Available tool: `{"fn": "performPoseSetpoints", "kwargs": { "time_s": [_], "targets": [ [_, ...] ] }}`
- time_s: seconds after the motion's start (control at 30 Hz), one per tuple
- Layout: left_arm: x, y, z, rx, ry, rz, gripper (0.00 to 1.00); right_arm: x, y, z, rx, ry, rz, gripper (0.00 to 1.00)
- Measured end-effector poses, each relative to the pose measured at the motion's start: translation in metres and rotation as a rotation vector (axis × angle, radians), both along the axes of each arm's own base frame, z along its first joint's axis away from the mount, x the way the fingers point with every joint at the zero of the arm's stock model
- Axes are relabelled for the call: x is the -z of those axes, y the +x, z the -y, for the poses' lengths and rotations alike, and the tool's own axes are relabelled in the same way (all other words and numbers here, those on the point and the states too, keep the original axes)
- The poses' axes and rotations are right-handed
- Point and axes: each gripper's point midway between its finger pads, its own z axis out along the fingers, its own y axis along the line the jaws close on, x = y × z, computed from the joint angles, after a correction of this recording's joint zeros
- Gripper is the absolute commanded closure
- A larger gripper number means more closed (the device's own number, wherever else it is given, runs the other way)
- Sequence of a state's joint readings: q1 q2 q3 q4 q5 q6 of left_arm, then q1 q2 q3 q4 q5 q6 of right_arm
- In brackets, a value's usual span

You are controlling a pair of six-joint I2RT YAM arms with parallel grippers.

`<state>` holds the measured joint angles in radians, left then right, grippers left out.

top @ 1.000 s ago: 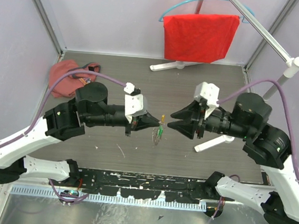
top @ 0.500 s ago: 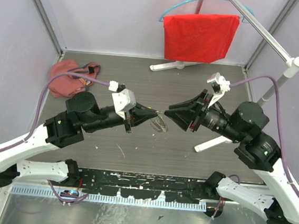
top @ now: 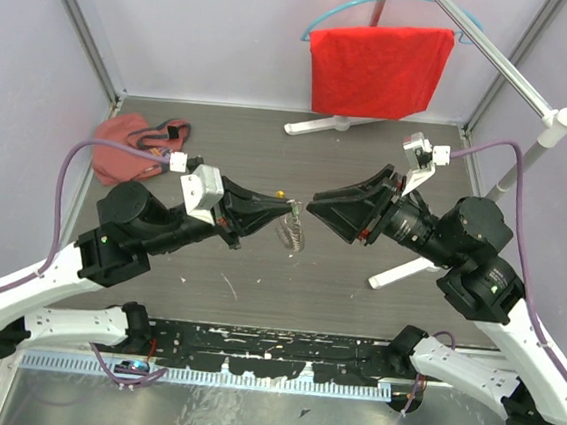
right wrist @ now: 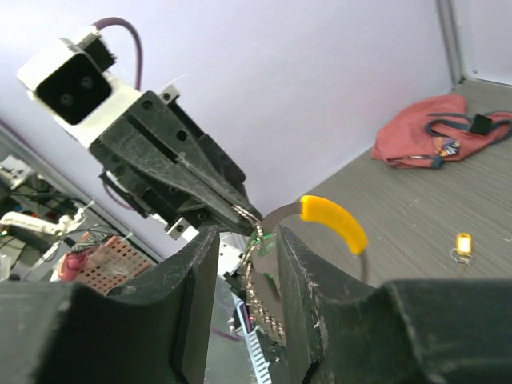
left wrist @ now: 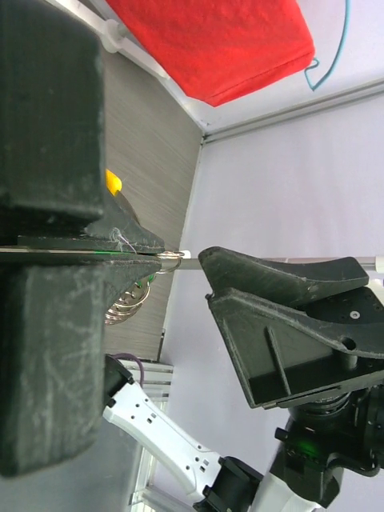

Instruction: Put the keys on the keyring

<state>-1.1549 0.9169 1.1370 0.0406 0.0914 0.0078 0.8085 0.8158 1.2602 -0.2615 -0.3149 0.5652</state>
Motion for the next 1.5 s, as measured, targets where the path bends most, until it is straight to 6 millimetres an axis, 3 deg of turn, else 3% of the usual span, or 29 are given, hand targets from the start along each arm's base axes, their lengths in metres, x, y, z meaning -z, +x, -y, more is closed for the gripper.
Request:
{"fn": "performPoseSetpoints", "kwargs": {
  "time_s": [0.23,1.03,1.27,1.5],
  "targets": [
    [-0.006,-0.001,-0.001,0.004,-0.023,0.005,1.0,-0.006,-0.011,-0.007,-0.08,0.03,0.013,0.59],
    [-0.006,-0.004,0.0,0.024,-0.02,0.01,1.0,0.005,-0.008,-0.016,-0.103,-0.002,-0.014,0.71],
    [-0.007,-0.005,-0.001,0.022,-0.023,0.016,1.0,0.006,-0.009,-0.016,-0.113,-0.005,-0.015,0.77],
    [-0.008,-0.005,-0.001,0.022,-0.025,0.016,1.0,0.006,-0.01,-0.016,-0.113,-0.005,-0.015,0.89]
  ]
}}
